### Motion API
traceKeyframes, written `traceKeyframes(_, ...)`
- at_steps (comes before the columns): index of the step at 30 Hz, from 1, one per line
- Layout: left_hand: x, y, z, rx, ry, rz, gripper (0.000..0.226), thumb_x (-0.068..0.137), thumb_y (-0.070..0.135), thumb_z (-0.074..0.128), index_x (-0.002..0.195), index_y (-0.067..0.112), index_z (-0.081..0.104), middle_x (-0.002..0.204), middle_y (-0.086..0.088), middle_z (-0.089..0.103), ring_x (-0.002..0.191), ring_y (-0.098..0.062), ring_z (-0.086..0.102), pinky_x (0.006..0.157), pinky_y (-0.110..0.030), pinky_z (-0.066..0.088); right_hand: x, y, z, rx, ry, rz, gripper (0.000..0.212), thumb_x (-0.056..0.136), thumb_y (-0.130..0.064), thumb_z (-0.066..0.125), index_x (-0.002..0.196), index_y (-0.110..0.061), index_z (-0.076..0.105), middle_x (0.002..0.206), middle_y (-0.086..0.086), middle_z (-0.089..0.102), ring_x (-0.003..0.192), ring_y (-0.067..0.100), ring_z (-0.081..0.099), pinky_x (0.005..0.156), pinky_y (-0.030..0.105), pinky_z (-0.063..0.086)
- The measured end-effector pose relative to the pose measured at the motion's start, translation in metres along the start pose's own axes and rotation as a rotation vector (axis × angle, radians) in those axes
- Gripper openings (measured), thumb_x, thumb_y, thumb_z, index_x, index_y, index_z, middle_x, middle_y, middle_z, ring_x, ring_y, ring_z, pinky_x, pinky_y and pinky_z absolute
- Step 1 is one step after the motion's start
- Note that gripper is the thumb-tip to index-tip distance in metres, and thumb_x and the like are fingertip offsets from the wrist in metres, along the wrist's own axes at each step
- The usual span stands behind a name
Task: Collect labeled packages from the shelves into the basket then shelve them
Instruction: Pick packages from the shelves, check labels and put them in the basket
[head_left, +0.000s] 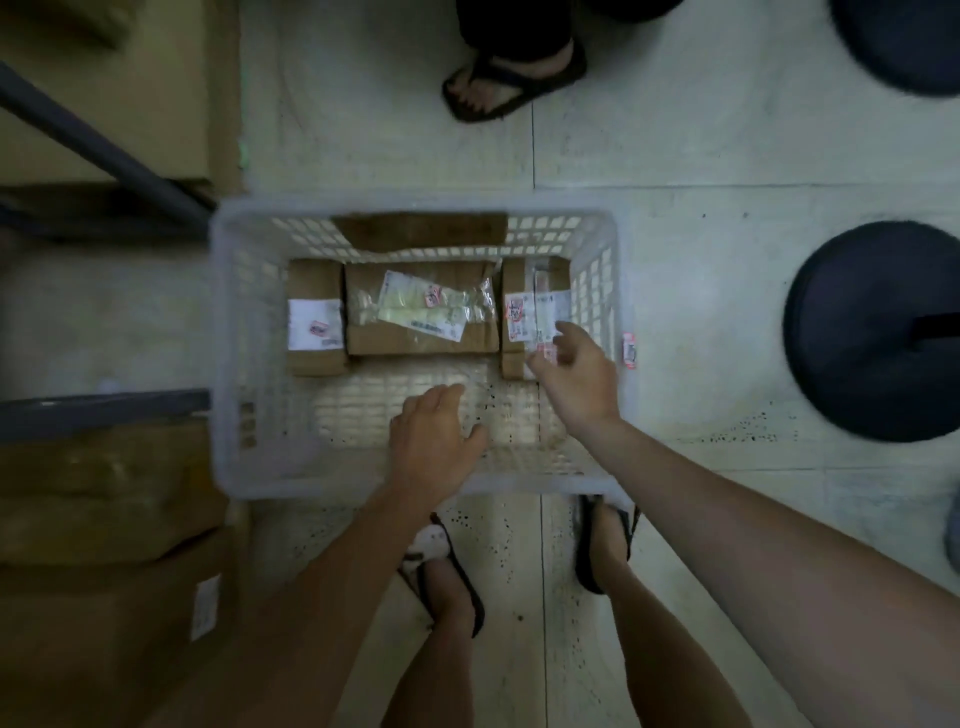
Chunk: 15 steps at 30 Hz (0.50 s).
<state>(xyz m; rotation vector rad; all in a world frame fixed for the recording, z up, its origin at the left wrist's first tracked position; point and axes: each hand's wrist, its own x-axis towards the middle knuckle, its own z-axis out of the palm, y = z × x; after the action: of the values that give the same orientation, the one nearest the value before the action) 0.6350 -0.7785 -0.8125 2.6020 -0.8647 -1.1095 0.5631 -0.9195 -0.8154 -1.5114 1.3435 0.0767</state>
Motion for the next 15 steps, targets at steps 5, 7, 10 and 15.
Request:
traceKeyframes(5,-0.1,0.056,-0.108,-0.081,0.204,0.046,0.049,0.087,0.029,0.055,0.131,0.01,0.046,0.128,-0.014,0.054,0.117,-0.03,0.046,0.097,-0.04,0.039,-0.089,-0.109,-0.064,-0.105,-0.039,-0.255,0.06,0.085,-0.03,0.065,0.139,-0.019,0.041,0.139,0.003,0.05,0.125,0.021,0.048,0.101,0.034,0.042)
traceKeyframes(7,-0.15,0.08,-0.153,-0.103,0.318,0.045,0.047,0.086,0.03,0.055,0.129,0.012,0.049,0.125,-0.011,0.056,0.116,-0.029,0.048,0.096,-0.04,0.04,-0.128,-0.157,-0.09,-0.145,-0.067,-0.364,0.061,0.085,-0.031,0.064,0.14,-0.021,0.04,0.141,0.001,0.048,0.127,0.02,0.047,0.104,0.036,0.041)
traceKeyframes(10,-0.233,0.117,-0.208,-0.103,0.452,-0.013,0.047,0.086,0.035,0.052,0.129,0.018,0.047,0.13,-0.005,0.053,0.12,-0.026,0.046,0.1,-0.04,0.038,-0.197,-0.226,-0.127,-0.229,-0.097,-0.547,0.063,0.083,-0.034,0.064,0.14,-0.02,0.04,0.14,0.004,0.05,0.127,0.021,0.047,0.104,0.038,0.041)
traceKeyframes(15,-0.371,0.169,-0.288,-0.156,0.746,-0.07,0.047,0.087,0.035,0.053,0.131,0.019,0.045,0.132,-0.005,0.051,0.121,-0.023,0.045,0.096,-0.034,0.037,-0.34,-0.324,-0.188,-0.345,-0.154,-0.962,0.062,0.083,-0.034,0.065,0.139,-0.015,0.042,0.137,0.007,0.05,0.126,0.023,0.046,0.102,0.037,0.04)
